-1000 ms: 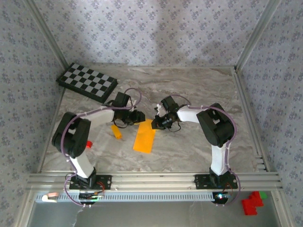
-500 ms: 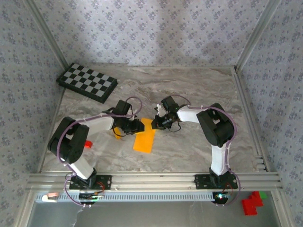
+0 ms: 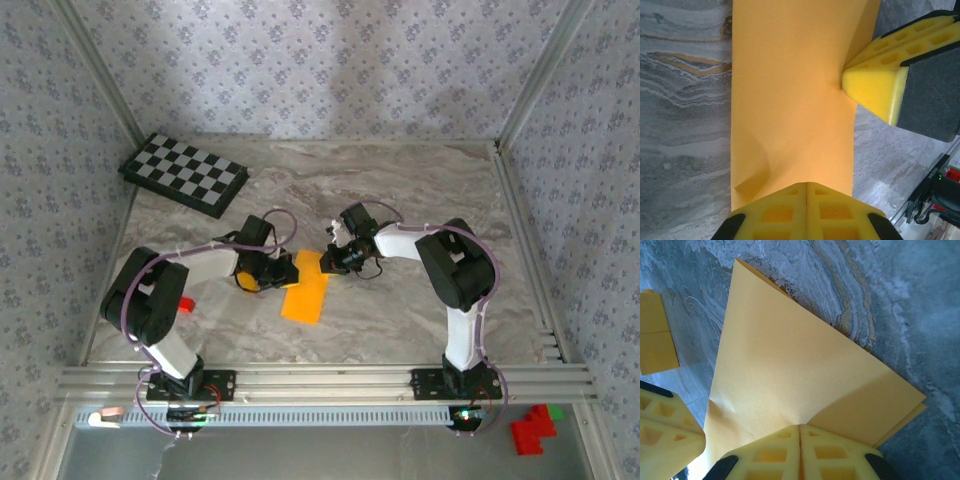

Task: Fold a paper plane with a square sheet of paper (pick it up from the middle)
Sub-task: First fold in half a square sheet of paper at the center of the table.

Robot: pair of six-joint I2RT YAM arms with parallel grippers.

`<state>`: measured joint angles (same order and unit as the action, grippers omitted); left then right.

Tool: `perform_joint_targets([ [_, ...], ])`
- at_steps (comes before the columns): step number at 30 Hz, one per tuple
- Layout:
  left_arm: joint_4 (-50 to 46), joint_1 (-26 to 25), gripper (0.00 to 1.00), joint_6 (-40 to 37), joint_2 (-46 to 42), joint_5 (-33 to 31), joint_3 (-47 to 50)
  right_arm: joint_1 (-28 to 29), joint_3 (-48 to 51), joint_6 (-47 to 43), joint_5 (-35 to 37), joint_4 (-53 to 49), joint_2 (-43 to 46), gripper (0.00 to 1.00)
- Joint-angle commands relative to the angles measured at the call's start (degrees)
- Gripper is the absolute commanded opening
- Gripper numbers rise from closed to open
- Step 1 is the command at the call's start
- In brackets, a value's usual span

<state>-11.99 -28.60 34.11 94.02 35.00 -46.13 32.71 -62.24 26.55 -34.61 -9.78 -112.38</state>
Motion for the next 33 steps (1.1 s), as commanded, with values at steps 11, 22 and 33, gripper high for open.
perform_joint_targets([
  [11, -0.3, 2.9, 0.00, -2.4, 3.3, 1.1, 2.3, -1.2, 4.0, -1.6, 13.8, -9.5, -6.0, 0.09],
  [22, -0.9, 2.3, 0.01, -0.8, -5.2, 2.9, 5.2, -1.2, 4.2, -1.3, 13.8, -9.5, -6.1, 0.09],
  [33, 1.2, 0.9, 0.01, 0.5, -2.8, 3.1, 6.1, -1.1, 3.7, -1.5, 13.7, -9.6, -6.4, 0.09],
])
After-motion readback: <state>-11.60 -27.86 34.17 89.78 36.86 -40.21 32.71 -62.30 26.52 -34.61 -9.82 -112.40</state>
